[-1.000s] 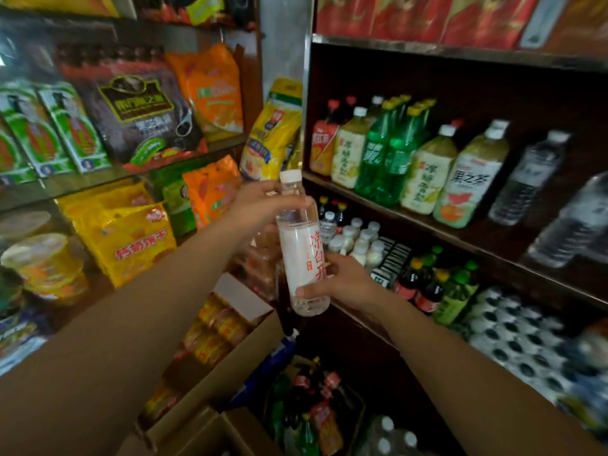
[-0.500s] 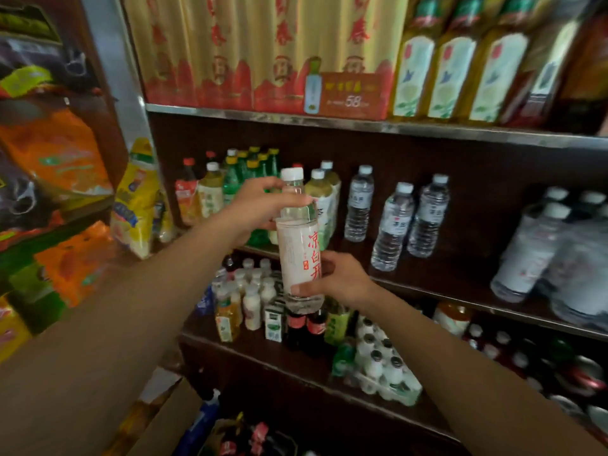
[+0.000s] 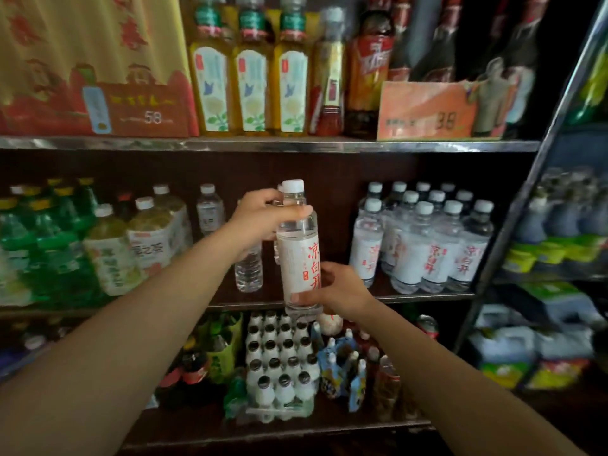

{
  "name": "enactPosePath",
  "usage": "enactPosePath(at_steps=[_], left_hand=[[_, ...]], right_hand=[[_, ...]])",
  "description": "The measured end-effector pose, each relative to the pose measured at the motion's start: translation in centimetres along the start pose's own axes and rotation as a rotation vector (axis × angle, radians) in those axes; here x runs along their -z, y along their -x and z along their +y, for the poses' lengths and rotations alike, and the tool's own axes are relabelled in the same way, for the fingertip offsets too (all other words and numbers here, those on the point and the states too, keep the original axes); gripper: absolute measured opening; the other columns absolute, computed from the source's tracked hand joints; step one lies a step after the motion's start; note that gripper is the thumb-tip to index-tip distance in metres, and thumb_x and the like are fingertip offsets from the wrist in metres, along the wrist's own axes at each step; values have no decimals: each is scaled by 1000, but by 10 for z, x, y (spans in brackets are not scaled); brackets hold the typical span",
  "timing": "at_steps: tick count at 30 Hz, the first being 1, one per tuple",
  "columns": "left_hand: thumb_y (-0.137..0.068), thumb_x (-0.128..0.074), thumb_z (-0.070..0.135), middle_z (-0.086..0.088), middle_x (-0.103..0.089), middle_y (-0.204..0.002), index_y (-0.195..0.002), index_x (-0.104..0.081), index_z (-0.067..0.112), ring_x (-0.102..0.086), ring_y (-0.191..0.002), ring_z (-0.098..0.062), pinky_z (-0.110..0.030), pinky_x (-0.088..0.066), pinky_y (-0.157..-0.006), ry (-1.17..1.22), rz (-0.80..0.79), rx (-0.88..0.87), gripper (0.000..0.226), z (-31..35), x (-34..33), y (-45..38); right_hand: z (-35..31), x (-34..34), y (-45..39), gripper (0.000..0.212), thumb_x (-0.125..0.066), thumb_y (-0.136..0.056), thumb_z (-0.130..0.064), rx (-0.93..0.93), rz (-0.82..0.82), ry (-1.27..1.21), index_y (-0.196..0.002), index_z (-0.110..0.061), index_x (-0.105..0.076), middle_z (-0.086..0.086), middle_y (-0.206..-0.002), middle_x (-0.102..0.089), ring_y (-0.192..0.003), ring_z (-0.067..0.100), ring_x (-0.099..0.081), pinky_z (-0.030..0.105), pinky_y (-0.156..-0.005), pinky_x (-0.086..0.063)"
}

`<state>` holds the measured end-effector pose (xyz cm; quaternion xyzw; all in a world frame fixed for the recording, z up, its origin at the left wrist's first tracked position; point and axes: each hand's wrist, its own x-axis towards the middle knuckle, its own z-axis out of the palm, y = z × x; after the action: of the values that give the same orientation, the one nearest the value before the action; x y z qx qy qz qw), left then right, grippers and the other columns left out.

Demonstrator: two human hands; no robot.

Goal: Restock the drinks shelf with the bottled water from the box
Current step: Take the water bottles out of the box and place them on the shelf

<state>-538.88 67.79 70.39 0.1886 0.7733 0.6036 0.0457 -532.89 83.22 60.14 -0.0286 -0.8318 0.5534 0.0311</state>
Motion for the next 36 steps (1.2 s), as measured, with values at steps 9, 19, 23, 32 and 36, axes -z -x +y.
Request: enactPosePath(at_steps=[9, 19, 23, 32, 36], left_hand=[[-71, -81, 30, -6, -72, -101, -104, -65, 19, -69, -96, -17, -42, -54, -91, 20, -190, -9, 39, 11, -92, -48], [-69, -81, 40, 5, -57, -76, -74, -70, 13, -53, -69, -7, -20, -39, -61, -275, -236, -145, 29, -14, -139, -93], [-72, -78, 39, 12, -65, -82, -81, -74, 23, -56, -82, 0, -9, -35, -63, -326, -264, -126, 18, -35, -132, -103], [-82, -72, 31, 1, -45, -143, -136, -45, 30, -43, -129, -17, -47, -41, -102, -116, -448, 149, 61, -41, -131, -119], [-89, -64, 23, 6, -64, -119, -125, -46, 36, -62, -108, -15, -43, -47, -94, -27, -544, 164, 42, -38, -144, -127]], right_hand=[[46, 77, 3, 57, -92, -56, -31, -47, 208, 47, -106, -20, -68, -8, -98, -73, -89, 7, -69, 28, -80, -57], [90, 89, -11, 43, -89, -63, -22, -134, 375, 34, -96, -23, -61, -17, -83, -65, -77, -3, -61, 12, -66, -48], [108, 76, -26, 55, -89, -62, -25, -177, 370, 44, -110, -14, -64, -9, -97, -70, -87, 5, -65, 21, -78, -54], [110, 62, -53, 54, -87, -65, -25, -212, 497, 14, -109, -16, -57, -4, -101, -67, -85, 9, -62, 20, -73, -50], [110, 66, -55, 46, -85, -68, -27, -221, 545, 30, -102, -20, -56, -5, -98, -67, -82, 8, -60, 20, -68, -46]])
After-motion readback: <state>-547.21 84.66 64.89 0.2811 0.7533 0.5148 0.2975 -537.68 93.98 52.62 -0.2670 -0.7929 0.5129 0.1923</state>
